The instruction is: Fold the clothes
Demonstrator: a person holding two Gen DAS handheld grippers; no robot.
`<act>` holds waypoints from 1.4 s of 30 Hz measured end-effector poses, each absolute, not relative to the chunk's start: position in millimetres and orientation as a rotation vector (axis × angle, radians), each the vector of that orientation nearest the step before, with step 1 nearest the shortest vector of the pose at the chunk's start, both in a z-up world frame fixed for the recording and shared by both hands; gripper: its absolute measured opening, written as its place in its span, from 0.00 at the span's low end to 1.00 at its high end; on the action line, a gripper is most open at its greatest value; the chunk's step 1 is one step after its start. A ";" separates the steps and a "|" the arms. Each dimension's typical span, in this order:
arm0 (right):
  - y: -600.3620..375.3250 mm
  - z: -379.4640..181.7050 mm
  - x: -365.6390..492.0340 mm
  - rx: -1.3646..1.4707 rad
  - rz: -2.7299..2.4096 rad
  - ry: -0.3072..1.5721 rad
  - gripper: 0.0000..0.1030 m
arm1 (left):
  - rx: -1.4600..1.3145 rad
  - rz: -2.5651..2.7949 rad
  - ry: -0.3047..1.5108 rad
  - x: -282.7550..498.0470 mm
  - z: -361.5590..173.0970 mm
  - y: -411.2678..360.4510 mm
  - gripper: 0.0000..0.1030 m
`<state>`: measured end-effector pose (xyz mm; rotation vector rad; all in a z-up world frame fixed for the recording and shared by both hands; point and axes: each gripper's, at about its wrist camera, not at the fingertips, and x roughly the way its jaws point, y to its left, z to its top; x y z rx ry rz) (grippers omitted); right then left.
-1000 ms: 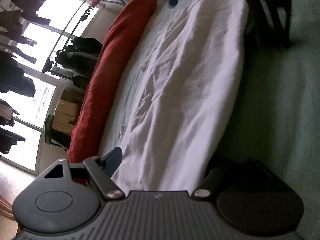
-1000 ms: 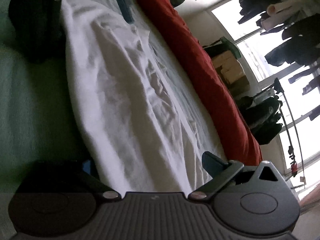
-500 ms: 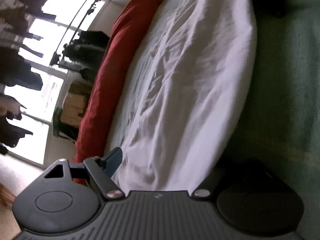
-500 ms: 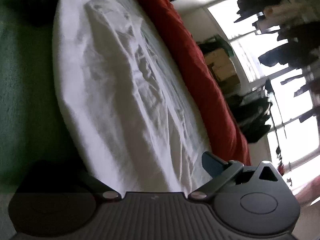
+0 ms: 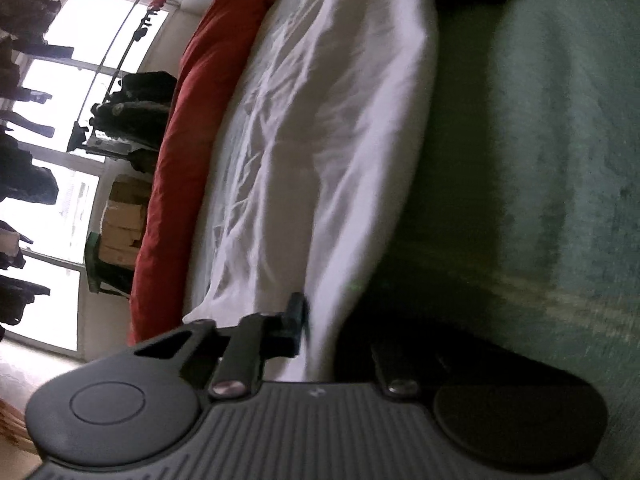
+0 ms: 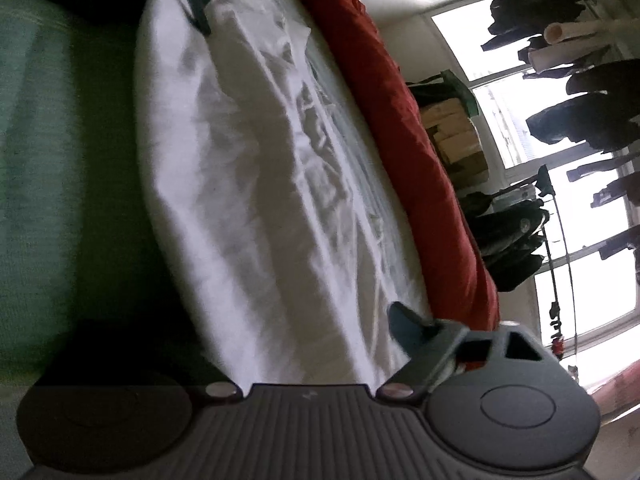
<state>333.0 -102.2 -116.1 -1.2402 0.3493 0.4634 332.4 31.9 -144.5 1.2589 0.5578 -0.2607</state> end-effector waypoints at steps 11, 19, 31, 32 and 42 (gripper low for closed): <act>-95.3 -140.3 311.6 -1.236 0.488 0.361 0.09 | 1.259 -0.267 0.570 331.3 -148.1 30.0 0.01; -94.2 -140.2 311.4 -1.211 0.478 0.367 0.09 | 1.245 -0.262 0.563 334.6 -147.5 29.5 0.00; -95.8 -139.5 308.5 -1.203 0.465 0.357 0.09 | 1.256 -0.246 0.548 334.2 -149.7 29.6 0.00; -96.0 -139.4 308.2 -1.203 0.464 0.356 0.09 | 1.254 -0.245 0.545 334.3 -149.4 30.1 0.00; -94.6 -136.8 307.7 -1.237 0.466 0.361 0.08 | 1.251 -0.254 0.543 336.6 -139.7 34.4 0.01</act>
